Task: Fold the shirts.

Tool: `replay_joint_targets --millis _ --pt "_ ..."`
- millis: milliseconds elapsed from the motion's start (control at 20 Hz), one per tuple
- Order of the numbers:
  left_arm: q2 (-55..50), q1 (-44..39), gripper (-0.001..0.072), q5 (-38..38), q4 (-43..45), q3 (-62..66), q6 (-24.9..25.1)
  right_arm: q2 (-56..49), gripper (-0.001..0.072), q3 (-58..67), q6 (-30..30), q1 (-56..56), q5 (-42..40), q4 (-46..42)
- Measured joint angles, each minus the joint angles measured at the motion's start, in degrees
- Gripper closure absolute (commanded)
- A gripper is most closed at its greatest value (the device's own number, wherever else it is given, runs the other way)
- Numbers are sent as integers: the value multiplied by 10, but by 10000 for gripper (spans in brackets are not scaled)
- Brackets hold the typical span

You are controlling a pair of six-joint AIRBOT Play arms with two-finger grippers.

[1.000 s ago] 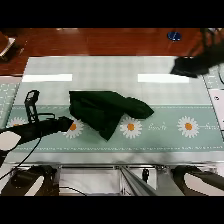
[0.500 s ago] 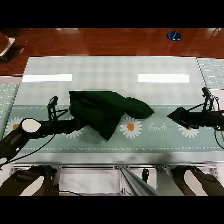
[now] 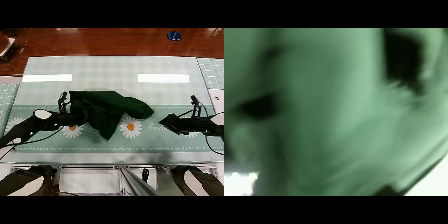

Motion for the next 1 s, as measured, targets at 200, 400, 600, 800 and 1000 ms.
replay_joint_targets --millis 200,400,600,800,1000 --pt "-18 -15 680 -16 -8 38 18 -63 305 24 9 48 -55 19" --pt "-23 -19 680 -32 -11 52 30 -151 305 82 9 62 -74 55" --pt "-24 -20 680 -43 -13 56 33 -236 305 140 2 66 -64 82" --pt "-24 -20 680 -47 -13 57 35 -292 305 184 0 72 -53 104" --pt "-24 -20 680 -49 -13 57 35 -335 520 228 0 109 -52 114"
